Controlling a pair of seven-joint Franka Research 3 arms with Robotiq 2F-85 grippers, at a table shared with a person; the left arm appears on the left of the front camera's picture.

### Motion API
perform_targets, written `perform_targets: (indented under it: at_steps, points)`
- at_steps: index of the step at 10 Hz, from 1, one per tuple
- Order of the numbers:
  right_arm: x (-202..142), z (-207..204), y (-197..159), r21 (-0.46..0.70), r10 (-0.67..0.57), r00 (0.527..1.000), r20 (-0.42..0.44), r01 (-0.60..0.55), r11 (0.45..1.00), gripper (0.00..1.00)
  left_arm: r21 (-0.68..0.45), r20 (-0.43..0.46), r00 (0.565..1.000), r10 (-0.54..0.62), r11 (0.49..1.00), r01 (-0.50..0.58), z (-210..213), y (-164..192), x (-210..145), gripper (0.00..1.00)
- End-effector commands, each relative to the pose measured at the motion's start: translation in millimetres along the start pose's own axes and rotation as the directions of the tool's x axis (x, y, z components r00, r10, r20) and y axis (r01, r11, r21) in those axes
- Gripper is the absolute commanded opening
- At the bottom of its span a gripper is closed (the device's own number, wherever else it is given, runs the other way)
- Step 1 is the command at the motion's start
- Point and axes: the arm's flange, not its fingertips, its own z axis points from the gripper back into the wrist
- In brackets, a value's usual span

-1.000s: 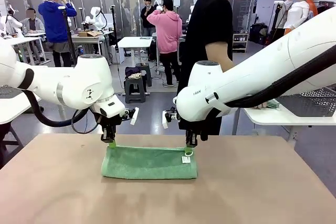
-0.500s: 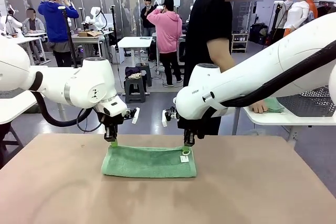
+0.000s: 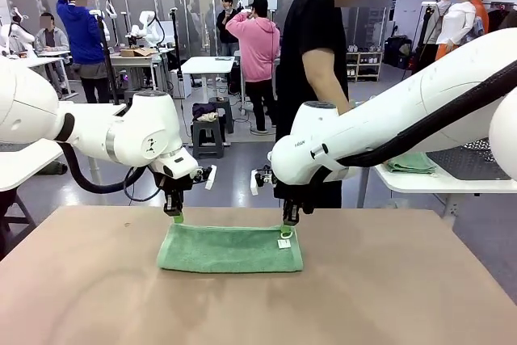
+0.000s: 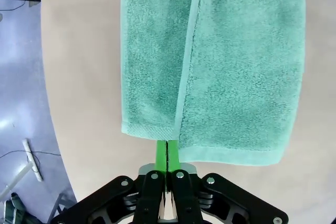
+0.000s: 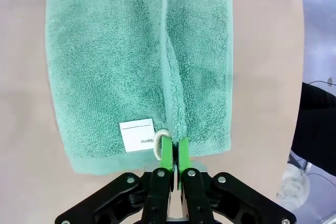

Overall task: Fold the towels and place them in the basket.
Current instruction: When a person lays out a Towel with hook on the table, fold it in half twice.

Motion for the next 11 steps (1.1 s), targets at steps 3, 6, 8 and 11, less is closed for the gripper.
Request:
perform_targets:
  at_steps: [3,6,8,11]
  points:
    - [2,-4,-14,-0.05,-0.002,1.0,-0.004,0.002,0.999,0.25,0.009,-0.005,1.0,0.006,1.0,-0.006,-1,16,2,0.19]
    - [3,9,-11,-0.108,0.007,1.0,-0.002,-0.008,0.994,0.29,0.09,0.008,1.0,0.026,0.996,-0.027,24,2,-8,0.39]
    - [5,29,-3,-0.101,-0.01,1.0,0.01,0.011,0.995,0.49,0.114,0.044,0.998,0.033,0.993,-0.038,58,-21,-26,0.42]
    - [1,115,53,-0.129,-0.376,0.923,0.08,0.383,0.915,0.49,0.043,0.166,0.986,0.007,0.999,-0.015,129,-71,-78,0.42]
